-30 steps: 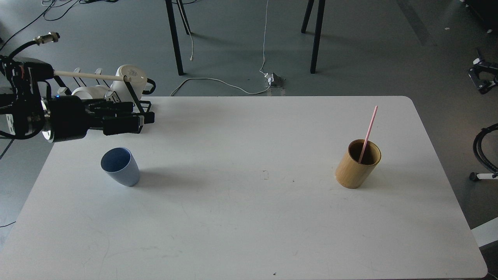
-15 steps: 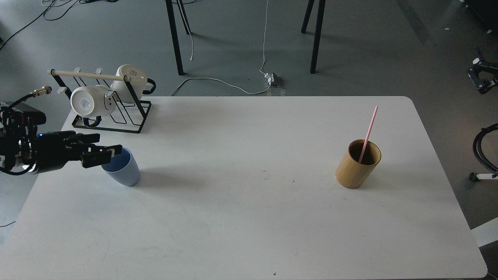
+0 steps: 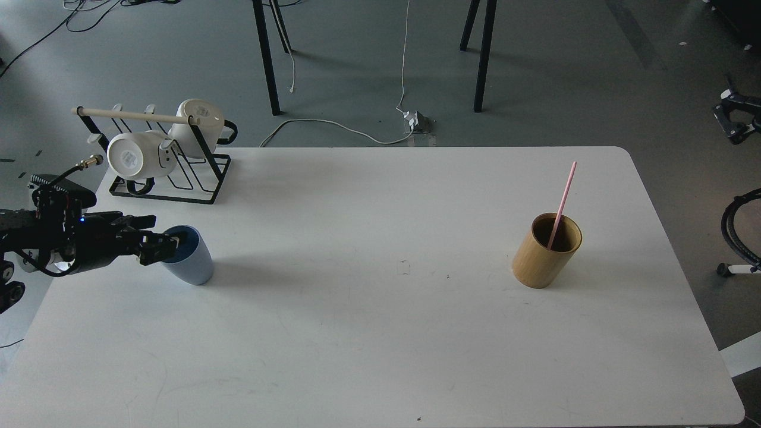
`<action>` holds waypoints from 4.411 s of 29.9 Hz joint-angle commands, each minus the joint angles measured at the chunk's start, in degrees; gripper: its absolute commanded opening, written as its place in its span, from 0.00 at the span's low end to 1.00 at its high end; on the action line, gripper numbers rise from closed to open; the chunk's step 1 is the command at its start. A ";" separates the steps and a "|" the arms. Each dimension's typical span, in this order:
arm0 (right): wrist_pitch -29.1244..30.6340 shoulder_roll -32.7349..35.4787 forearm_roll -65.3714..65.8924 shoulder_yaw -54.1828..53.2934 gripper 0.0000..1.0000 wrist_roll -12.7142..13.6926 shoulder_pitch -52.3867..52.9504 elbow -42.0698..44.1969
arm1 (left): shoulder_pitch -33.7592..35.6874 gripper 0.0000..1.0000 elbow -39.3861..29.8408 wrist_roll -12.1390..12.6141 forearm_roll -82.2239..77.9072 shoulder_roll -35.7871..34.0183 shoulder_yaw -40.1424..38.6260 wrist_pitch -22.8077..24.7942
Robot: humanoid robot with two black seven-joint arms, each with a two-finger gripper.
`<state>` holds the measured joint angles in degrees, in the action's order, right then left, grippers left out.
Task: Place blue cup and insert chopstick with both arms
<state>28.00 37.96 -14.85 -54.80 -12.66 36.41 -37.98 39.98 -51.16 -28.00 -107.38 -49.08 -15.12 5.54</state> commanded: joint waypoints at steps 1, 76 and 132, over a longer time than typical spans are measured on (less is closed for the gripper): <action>0.00 0.00 -0.09 -0.04 0.99 -0.08 -0.11 0.02 | 0.01 0.48 0.19 0.00 -0.11 0.38 0.00 0.00; 0.00 3.34 0.00 -0.48 0.99 0.00 -0.11 -0.60 | 21.01 0.05 -3.06 7.61 -17.62 40.55 8.70 22.46; -16.83 27.34 40.31 11.74 0.99 1.06 1.21 -44.63 | 13.28 0.99 18.01 7.00 109.05 29.57 -26.72 22.46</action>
<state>13.25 65.47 16.98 -43.68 -11.87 37.48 -80.06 53.26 -37.35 -21.03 -1.44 -19.40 -41.82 27.99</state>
